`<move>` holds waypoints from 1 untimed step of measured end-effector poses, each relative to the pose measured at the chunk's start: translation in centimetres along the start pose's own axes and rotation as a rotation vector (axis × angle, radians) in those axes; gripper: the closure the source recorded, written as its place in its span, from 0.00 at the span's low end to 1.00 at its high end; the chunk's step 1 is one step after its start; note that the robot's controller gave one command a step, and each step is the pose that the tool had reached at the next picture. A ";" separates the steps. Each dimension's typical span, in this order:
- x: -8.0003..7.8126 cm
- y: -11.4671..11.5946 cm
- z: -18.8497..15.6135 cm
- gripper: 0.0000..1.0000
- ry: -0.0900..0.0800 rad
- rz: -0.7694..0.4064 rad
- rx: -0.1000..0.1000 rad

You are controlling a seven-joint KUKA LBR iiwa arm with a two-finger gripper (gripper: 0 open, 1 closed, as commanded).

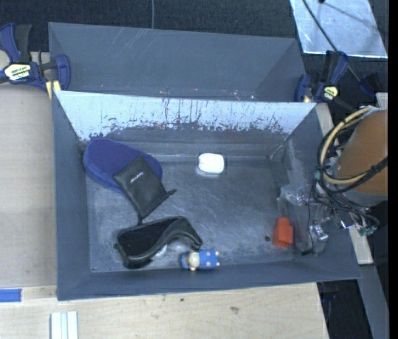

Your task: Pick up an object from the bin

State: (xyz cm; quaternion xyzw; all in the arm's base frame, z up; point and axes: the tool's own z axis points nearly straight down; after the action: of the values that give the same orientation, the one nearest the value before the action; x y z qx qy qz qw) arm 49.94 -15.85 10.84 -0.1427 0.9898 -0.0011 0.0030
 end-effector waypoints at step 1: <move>0.4 0.4 3.9 0.00 0.007 0.249 -0.003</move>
Offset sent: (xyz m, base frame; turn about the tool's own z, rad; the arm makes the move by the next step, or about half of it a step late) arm -0.0047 0.0025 -0.0384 0.2484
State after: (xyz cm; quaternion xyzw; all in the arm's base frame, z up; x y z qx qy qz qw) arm 49.44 -15.62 6.91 -0.0185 0.9998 0.0004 -0.0006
